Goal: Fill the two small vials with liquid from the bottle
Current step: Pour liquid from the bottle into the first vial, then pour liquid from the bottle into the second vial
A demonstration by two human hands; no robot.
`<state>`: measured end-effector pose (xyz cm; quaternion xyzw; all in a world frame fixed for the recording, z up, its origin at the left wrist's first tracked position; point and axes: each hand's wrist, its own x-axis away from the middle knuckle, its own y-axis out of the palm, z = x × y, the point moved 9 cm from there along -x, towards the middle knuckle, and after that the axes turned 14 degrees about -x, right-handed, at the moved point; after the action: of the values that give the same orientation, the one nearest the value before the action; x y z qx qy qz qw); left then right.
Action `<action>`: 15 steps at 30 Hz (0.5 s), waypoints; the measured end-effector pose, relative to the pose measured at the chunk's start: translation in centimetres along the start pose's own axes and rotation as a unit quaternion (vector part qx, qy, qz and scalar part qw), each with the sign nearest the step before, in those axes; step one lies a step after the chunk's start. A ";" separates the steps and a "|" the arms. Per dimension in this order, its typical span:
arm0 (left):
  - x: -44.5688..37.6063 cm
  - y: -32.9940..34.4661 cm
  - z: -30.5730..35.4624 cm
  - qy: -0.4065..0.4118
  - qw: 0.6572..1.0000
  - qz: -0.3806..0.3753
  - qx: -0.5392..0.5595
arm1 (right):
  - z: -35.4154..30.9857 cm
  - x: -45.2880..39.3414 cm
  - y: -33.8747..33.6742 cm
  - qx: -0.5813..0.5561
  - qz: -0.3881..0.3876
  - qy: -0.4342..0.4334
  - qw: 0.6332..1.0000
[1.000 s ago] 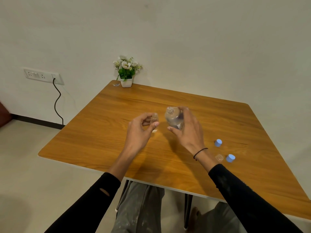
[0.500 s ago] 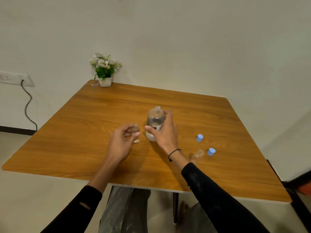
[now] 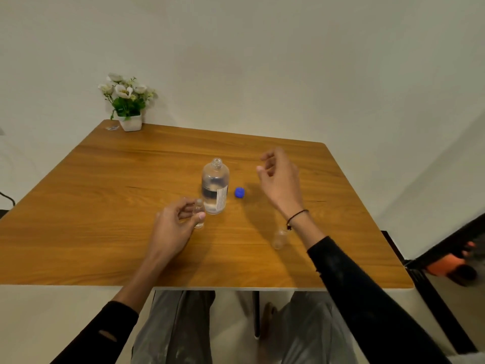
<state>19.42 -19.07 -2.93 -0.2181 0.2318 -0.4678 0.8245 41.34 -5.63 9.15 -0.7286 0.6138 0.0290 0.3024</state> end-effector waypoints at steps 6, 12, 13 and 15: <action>0.3 2.5 2.2 0.012 1.000 -0.016 0.004 | 8.4 -1.3 -2.4 0.167 -0.154 0.101 0.969; 0.6 5.4 4.0 0.028 0.999 -0.019 0.014 | 10.3 -0.4 -4.1 0.148 -0.122 0.087 0.978; 0.5 6.0 4.3 0.031 0.999 -0.021 0.014 | 10.5 -0.4 -4.4 0.148 -0.124 0.088 0.977; 0.1 7.3 5.0 0.038 0.999 -0.026 0.018 | 10.7 -0.1 -4.5 0.157 -0.145 0.088 0.973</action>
<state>27.32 -14.99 -3.14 -0.1910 0.2489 -0.5015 0.8062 48.93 -0.15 2.23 -0.7530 0.5231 -0.1759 0.3583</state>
